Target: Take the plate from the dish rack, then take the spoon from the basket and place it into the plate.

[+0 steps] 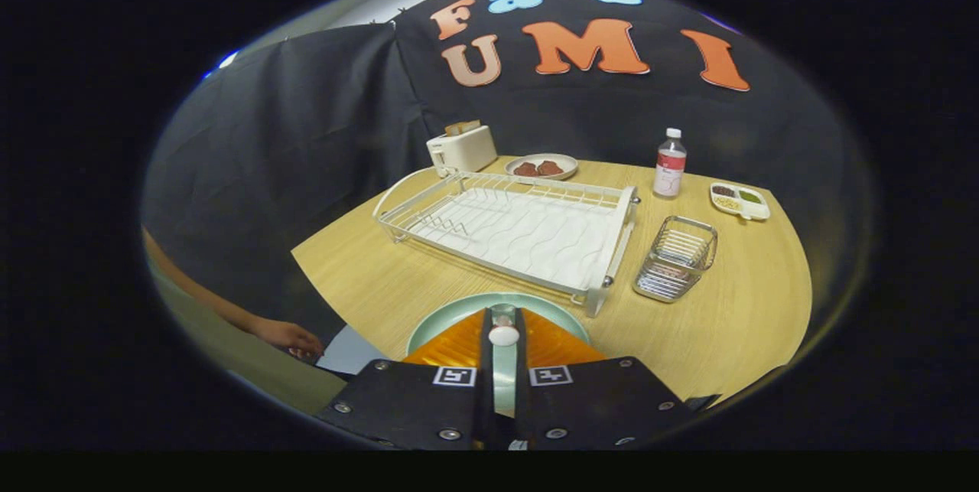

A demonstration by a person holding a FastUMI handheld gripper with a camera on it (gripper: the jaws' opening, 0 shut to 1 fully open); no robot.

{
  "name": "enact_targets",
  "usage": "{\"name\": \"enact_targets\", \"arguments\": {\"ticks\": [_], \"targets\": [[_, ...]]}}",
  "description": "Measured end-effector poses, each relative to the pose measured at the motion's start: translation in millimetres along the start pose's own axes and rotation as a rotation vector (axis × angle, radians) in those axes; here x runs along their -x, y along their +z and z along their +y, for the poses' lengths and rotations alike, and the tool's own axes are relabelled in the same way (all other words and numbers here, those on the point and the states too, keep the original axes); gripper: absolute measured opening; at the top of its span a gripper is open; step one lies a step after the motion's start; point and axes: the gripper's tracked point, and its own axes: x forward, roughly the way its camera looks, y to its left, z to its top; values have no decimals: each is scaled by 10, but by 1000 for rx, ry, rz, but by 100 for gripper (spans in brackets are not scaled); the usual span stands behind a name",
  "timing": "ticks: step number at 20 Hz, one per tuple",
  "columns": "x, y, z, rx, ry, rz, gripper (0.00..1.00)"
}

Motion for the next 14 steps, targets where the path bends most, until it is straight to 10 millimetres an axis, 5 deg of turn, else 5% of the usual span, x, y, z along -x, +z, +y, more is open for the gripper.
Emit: {"name": "enact_targets", "arguments": {"ticks": [7, 14], "targets": [[-174, -42, -14, -36, 5, -12, 11], [-197, -277, -61, -102, 14, 63, 23]]}}
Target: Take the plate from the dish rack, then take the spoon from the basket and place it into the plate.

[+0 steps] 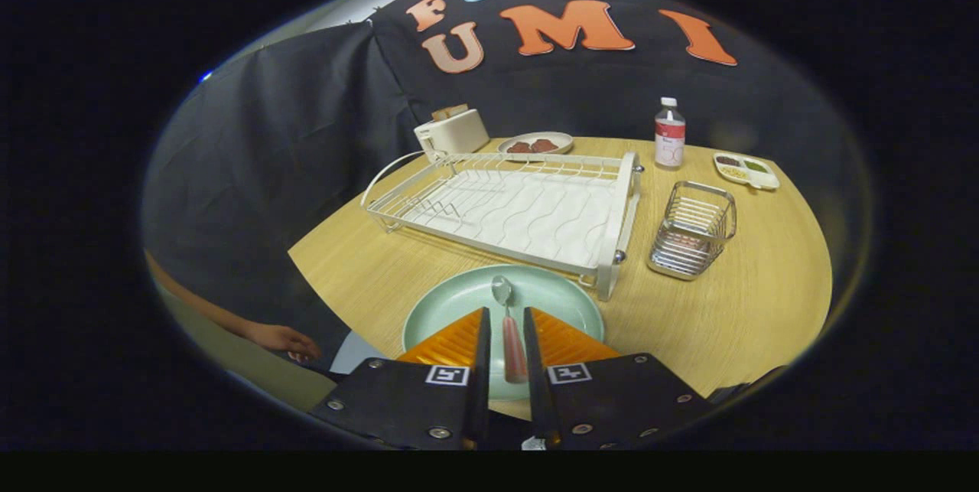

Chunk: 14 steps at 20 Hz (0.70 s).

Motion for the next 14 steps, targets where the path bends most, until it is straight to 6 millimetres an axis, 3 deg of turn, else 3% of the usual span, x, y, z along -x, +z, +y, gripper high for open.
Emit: {"name": "enact_targets", "arguments": {"ticks": [3, 7, 11, 14], "targets": [[36, 35, -88, -38, -28, -16, 28], [199, 287, -205, -61, -71, -70, 39], [494, 872, -301, -63, -119, -204, 40], [719, 1343, -381, -52, -166, -320, 50]]}}
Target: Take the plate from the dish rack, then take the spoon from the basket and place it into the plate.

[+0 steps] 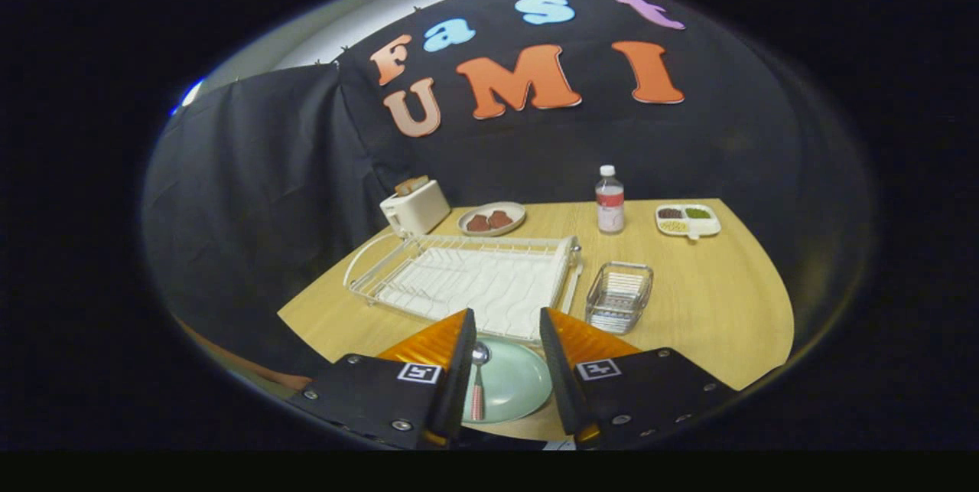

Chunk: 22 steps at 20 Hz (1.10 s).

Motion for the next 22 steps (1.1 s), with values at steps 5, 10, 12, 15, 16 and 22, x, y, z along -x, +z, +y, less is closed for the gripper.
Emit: {"name": "enact_targets", "arguments": {"ticks": [5, 10, 12, 15, 16, 22], "targets": [[142, 705, -32, 40, -48, -157, 75], [314, 1187, -55, 83, -62, -255, 93], [380, 1375, -120, 115, -83, -283, 94], [456, 1583, -179, 134, -108, -325, 95], [506, 1659, -191, 133, -116, -344, 95], [623, 1927, -303, 98, -163, -454, 94]]}}
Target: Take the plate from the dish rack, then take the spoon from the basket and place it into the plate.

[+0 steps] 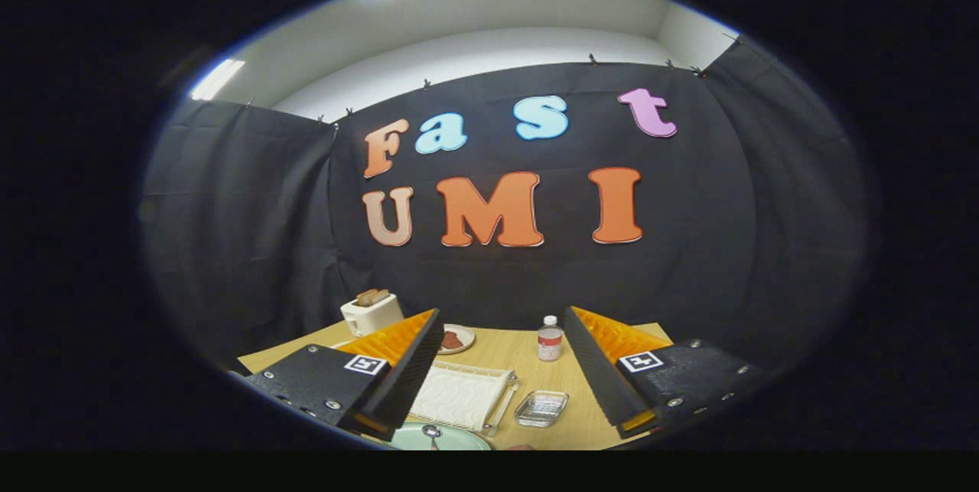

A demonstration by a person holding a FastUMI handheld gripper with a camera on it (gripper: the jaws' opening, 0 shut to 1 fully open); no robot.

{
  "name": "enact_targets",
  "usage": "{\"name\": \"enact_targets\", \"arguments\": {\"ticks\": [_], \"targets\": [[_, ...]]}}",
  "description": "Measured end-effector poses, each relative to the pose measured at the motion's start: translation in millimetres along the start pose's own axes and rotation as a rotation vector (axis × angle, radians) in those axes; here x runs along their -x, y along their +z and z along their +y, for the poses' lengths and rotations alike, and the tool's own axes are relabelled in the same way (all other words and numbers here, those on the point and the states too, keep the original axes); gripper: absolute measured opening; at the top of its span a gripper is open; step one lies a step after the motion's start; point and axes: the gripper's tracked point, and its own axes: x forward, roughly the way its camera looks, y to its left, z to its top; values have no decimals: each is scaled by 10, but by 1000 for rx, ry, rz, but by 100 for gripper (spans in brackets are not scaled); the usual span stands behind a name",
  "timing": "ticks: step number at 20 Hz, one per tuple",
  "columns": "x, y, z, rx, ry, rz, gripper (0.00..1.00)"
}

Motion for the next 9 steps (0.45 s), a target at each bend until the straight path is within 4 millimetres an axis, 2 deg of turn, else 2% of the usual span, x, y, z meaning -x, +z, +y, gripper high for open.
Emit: {"name": "enact_targets", "arguments": {"ticks": [5, 9], "targets": [[28, 176, -168, 23, -82, -78, 94], [48, 174, -181, 38, -105, -113, 94]]}}
